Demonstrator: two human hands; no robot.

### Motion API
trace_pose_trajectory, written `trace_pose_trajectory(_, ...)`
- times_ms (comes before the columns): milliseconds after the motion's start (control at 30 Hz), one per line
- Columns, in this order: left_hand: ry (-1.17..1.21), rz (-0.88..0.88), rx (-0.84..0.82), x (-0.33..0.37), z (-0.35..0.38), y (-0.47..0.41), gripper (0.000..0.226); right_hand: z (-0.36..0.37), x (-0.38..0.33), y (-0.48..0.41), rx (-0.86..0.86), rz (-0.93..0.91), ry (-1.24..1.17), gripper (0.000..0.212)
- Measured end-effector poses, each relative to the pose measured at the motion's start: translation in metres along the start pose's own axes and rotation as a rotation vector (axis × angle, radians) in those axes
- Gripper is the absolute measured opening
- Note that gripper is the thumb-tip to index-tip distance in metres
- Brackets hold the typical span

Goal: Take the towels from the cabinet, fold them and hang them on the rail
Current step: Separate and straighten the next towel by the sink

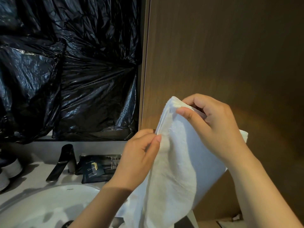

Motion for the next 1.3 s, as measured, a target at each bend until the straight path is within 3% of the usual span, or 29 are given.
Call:
trace_pose_trajectory(233, 0.198, -0.021, 0.007, -0.010, -0.003, -0.006, 0.060, 0.000, 0.002, -0.003, -0.003, 0.019, 0.041, 0.016)
trace_pose_trajectory(367, 0.141, 0.021, -0.042, -0.014, -0.002, -0.004, 0.051, -0.009, 0.003, -0.009, 0.050, 0.012, 0.089, 0.014)
trace_pose_trajectory(633, -0.061, 0.001, -0.212, -0.038, 0.013, 0.008, 0.056, -0.013, 0.003, -0.015, 0.068, 0.010, 0.136, 0.015)
trace_pose_trajectory(933, -0.154, -0.016, -0.162, -0.065, 0.016, 0.014, 0.052, -0.013, 0.008, -0.011, 0.052, 0.069, 0.171, 0.015)
trace_pose_trajectory(1167, -0.156, 0.013, -0.079, -0.061, -0.016, 0.007, 0.043, -0.014, 0.028, 0.010, 0.122, 0.229, 0.103, 0.020)
trace_pose_trajectory(1300, -0.183, -0.057, -0.322, -0.060, -0.035, -0.009, 0.046, -0.004, 0.050, 0.047, 0.194, 0.383, 0.061, 0.026)
Point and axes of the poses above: each hand's wrist, its own y-axis away from the middle knuckle, its own z-axis out of the palm, x = y × z, the point moved 3 cm from there along -y, towards the middle knuckle, and after that the axes turned 14 degrees about -z, right-handed, at the moved point
